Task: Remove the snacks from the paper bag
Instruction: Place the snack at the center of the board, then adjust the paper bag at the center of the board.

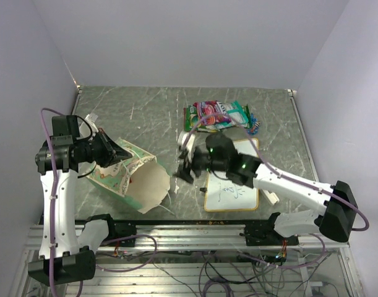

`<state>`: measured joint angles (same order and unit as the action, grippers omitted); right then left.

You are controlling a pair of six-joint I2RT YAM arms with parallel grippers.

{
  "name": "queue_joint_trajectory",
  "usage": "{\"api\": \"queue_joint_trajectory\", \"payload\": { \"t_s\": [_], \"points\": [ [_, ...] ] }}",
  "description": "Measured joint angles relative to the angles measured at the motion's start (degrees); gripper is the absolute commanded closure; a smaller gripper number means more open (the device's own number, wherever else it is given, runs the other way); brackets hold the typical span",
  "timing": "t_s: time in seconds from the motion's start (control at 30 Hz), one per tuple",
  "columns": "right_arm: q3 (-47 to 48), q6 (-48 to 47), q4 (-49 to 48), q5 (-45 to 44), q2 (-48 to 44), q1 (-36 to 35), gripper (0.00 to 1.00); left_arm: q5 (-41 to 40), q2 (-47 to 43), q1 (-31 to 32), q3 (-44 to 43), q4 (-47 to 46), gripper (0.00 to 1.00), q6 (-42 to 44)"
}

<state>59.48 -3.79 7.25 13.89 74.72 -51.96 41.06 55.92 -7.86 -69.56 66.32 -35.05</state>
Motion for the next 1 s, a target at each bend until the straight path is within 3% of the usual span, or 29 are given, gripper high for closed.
{"api": "queue_joint_trajectory", "payload": {
  "t_s": [0.17,0.37,0.6,1.0],
  "points": [
    [-9.5,-12.9,-6.8,11.0,-1.7,-8.8,0.37,-1.7,-4.3,0.0,1.4,0.7,0.93,-0.1],
    [-11.0,-30.3,-14.5,15.4,3.3,-14.4,0.45,-4.0,-7.5,0.0,2.4,3.9,0.93,-0.1],
    [-10.9,-42.6,-28.4,11.5,16.2,-18.0,0.52,-7.6,-7.7,0.0,2.4,10.6,0.93,1.2],
    [-8.9,-48.9,-49.9,0.0,35.9,-20.0,0.42,-5.5,-8.7,0.0,2.4,13.9,0.93,1.9]
  ]
}}
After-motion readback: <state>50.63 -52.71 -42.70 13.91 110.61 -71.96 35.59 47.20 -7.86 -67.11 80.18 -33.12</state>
